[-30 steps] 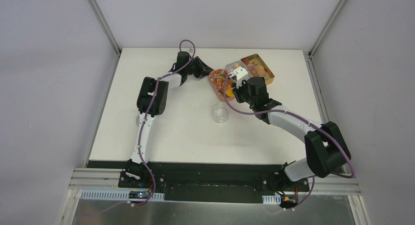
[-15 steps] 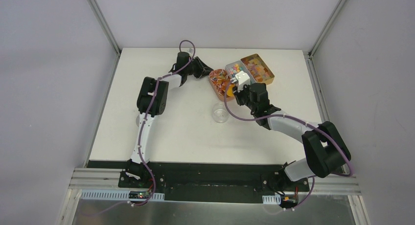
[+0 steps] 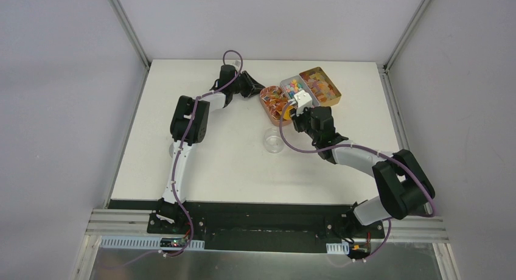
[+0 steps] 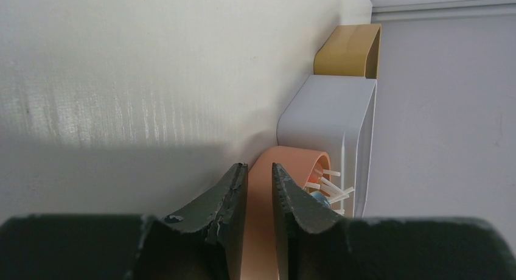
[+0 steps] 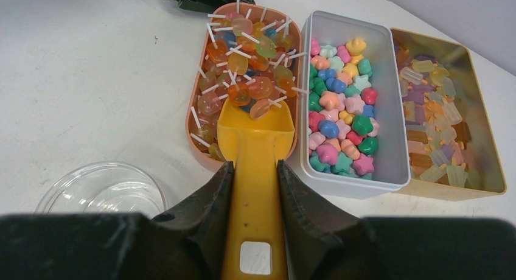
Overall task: Pack the candies
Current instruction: Scoop the fake candies from the storage box.
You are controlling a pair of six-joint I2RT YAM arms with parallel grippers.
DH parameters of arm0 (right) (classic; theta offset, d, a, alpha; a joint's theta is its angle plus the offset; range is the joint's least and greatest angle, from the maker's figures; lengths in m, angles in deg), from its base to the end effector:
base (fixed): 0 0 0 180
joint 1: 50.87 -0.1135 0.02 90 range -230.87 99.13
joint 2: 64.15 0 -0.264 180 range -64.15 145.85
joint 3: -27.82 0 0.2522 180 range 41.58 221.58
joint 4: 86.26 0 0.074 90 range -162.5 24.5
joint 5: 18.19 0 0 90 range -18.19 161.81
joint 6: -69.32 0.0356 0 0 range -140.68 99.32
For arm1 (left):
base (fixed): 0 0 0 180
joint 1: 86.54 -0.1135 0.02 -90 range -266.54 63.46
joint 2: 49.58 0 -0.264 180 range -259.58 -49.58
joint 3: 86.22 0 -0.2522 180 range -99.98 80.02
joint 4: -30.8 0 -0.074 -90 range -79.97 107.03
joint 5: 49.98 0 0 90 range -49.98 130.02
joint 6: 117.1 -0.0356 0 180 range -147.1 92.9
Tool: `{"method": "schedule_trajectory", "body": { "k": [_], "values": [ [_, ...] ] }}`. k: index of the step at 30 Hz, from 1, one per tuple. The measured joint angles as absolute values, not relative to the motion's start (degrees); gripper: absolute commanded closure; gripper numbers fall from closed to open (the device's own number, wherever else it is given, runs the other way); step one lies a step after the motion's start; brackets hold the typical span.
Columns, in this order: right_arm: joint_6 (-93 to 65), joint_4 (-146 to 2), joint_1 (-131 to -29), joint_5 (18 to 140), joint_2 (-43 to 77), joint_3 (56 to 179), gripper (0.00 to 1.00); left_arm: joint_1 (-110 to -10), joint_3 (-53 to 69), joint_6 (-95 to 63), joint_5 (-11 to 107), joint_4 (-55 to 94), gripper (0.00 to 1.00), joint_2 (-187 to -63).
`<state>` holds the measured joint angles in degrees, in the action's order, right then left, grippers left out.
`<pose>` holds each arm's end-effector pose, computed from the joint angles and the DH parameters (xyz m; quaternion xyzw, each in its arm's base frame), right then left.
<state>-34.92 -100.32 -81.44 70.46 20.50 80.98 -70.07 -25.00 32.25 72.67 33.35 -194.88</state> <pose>0.2716 0.1595 0.2118 -0.3008 0.7478 0.0746 0.5871 0.5294 -0.1765 0.1089 -0.1516 0.8050 -0.5072 0.2677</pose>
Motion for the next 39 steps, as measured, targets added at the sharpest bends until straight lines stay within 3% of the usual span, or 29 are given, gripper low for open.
{"method": "schedule_trajectory", "body": {
  "k": [28,39],
  "values": [
    [-29.1,-121.1,-80.8,69.3,24.3,71.7,1.0,-69.9,-25.0,32.2,73.6,32.9,0.79,-194.9],
    [-29.1,-128.7,-80.1,70.8,26.1,68.8,1.0,-69.8,-25.0,31.2,73.6,31.1,0.73,-194.9]
  ]
}}
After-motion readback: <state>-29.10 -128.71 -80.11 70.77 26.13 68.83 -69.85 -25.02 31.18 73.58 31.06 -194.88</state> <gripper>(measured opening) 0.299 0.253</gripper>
